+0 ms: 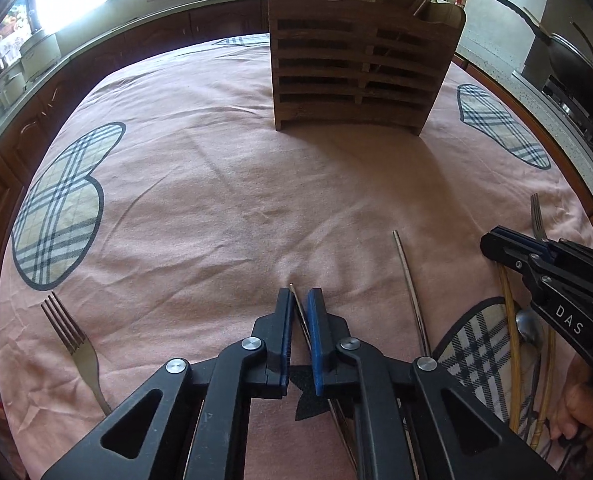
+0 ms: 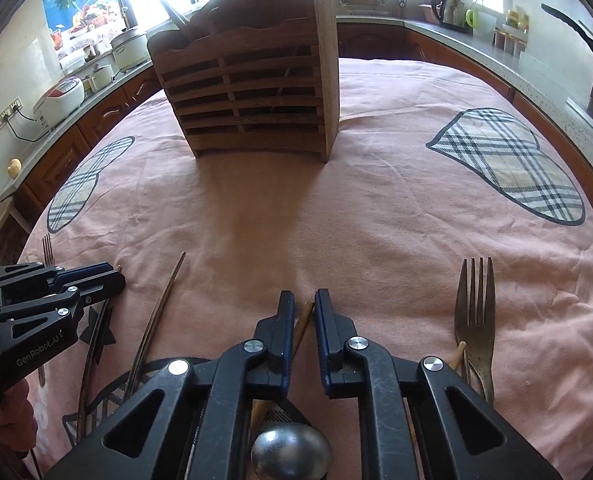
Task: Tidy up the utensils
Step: 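Close the left tool on a thin metal chopstick while the right tool grasps a wooden chopstick, then lift both chopsticks and carry them with both tools over the wooden holder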
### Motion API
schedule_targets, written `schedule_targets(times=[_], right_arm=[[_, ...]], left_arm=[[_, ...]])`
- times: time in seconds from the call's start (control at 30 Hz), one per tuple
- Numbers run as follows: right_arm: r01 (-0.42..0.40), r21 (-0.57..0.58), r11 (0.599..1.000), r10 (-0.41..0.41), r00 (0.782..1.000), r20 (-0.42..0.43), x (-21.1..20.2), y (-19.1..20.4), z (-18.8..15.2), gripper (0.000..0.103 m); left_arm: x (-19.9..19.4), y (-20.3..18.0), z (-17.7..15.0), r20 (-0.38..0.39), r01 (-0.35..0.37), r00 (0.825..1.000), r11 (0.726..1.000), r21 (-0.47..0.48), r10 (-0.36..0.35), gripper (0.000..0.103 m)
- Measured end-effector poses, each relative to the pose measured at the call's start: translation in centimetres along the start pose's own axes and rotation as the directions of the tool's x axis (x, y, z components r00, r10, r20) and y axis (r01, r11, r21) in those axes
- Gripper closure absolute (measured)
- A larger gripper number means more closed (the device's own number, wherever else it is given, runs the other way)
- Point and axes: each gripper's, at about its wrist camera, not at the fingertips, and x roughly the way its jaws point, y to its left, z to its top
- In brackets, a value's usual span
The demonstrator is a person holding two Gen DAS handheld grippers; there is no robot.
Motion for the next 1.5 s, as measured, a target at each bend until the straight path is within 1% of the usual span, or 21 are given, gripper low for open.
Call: schedule_targets(times=[0.07,0.13,0.27,0.4,0.63,0.93,1.13,1.5], right_arm=[[-0.021,0.021,1.0,0.021,1.0,0.0,-0.1,-0.2,0.1,0.094],[-0.067,0.057,0.996,0.067,0.998,0.001,-0.3,-0.6,0.1,0.095],[-0.117,0.089,0.989,0.116,0.993,0.018,-1.4,-0.7,0.1,0.095],[-0.182,0.116,0.976,0.178,0.983,0.048,-2.9,-0.6,0.4,0.096],[-0.229,0.097,0.969,0.217,0.968,0.124,-6.3,0.2,1.2,0.097],[-0.256,0.071,0.964,0.236,0.948,0.213,-10.4,0.6,2.0,0.098],[-0.268,0.049,0.962,0.246,0.933,0.263,-12.6,1.1,2.4,0.099],[-0.279,0.008,0.96,0.26,0.906,0.333,-16.0,2.1,2.6,0.099]], left_arm=[[-0.2,0.6,0.0,-0.005,0.034,0.999,0.999,-0.034,-0.034,0.098],[-0.4,1.4,0.0,-0.007,0.068,0.998,0.995,-0.068,-0.068,0.099],[-2.1,2.6,-0.2,0.019,0.111,0.994,0.988,-0.108,-0.109,0.1],[-4.3,3.2,-0.5,0.056,0.142,0.989,0.982,-0.121,-0.136,0.1],[-9.2,3.6,-1.5,0.132,0.176,0.978,0.977,-0.117,-0.161,0.1],[-15.0,4.0,-2.6,0.219,0.199,0.96,0.976,-0.093,-0.175,0.1],[-18.7,4.3,-3.8,0.279,0.208,0.944,0.975,-0.083,-0.177,0.1],[-22.4,5.0,-5.6,0.346,0.216,0.922,0.973,-0.081,-0.176,0.1]])
